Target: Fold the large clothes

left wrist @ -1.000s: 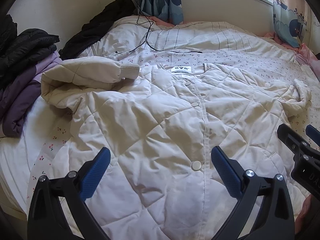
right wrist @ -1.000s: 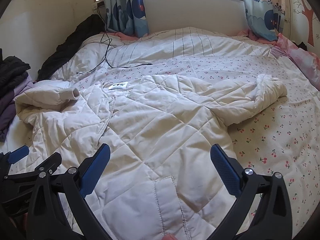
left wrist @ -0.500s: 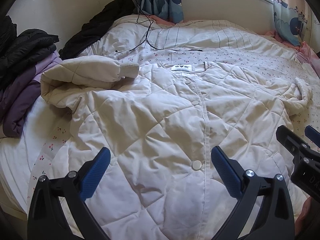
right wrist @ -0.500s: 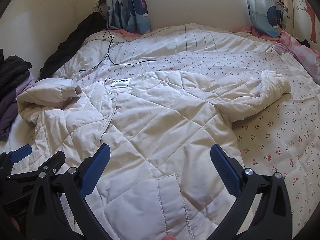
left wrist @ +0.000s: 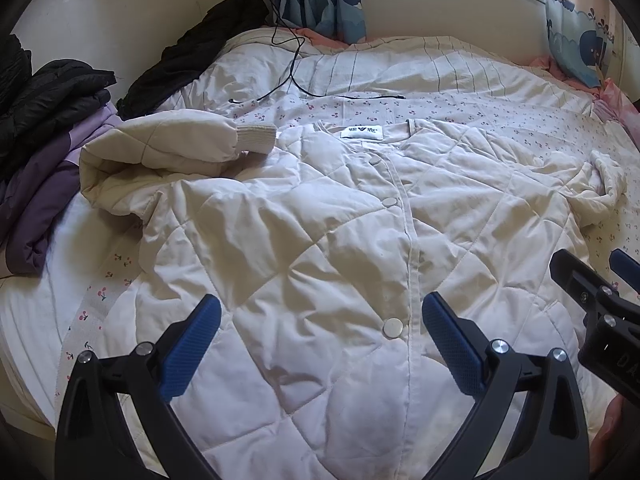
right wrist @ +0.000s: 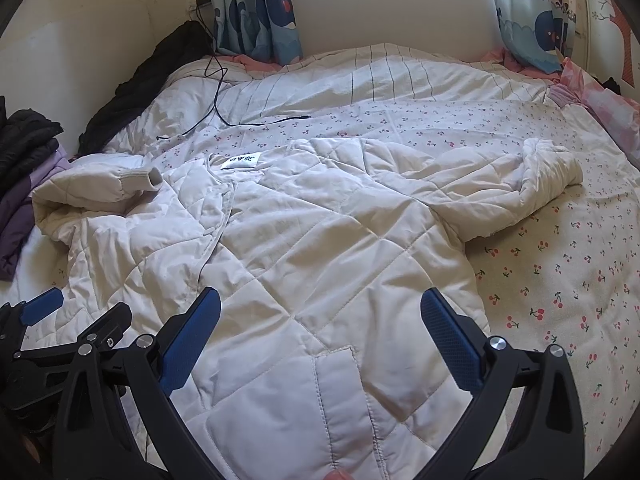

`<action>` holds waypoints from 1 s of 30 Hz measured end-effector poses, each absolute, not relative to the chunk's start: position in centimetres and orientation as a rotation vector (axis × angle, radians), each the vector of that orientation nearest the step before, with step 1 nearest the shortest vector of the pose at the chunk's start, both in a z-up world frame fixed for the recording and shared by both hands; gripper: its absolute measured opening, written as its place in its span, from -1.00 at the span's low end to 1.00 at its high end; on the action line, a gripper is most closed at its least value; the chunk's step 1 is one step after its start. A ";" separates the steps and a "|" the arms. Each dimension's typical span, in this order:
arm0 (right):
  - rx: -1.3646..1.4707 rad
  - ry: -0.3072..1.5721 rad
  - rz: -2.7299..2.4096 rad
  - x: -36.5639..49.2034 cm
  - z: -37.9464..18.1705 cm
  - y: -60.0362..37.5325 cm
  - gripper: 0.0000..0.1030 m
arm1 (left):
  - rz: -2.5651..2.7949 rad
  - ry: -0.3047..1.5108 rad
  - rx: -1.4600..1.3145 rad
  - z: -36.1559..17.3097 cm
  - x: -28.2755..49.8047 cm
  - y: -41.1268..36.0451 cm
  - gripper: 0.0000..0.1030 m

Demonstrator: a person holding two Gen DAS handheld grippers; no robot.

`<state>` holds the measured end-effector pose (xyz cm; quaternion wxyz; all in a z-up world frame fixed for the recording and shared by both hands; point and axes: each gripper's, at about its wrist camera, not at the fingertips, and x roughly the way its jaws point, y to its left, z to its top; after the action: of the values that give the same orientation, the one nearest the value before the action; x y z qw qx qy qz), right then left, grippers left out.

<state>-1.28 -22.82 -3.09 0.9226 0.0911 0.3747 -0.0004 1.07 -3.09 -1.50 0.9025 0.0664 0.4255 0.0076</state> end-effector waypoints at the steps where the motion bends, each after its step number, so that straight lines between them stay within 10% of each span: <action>1: 0.187 0.770 -0.001 -1.3 -3.2 -22.8 0.88 | 0.017 0.880 0.136 -1.5 1.1 -3.1 0.88; 30: 0.184 0.773 0.000 -1.2 -3.3 -22.8 0.88 | 0.017 0.884 0.134 -1.6 1.1 -3.4 0.88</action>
<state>-1.20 -22.80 -3.30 0.9221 0.0897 0.3763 0.0001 1.13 -3.44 -1.59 0.9016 0.0650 0.4276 0.0081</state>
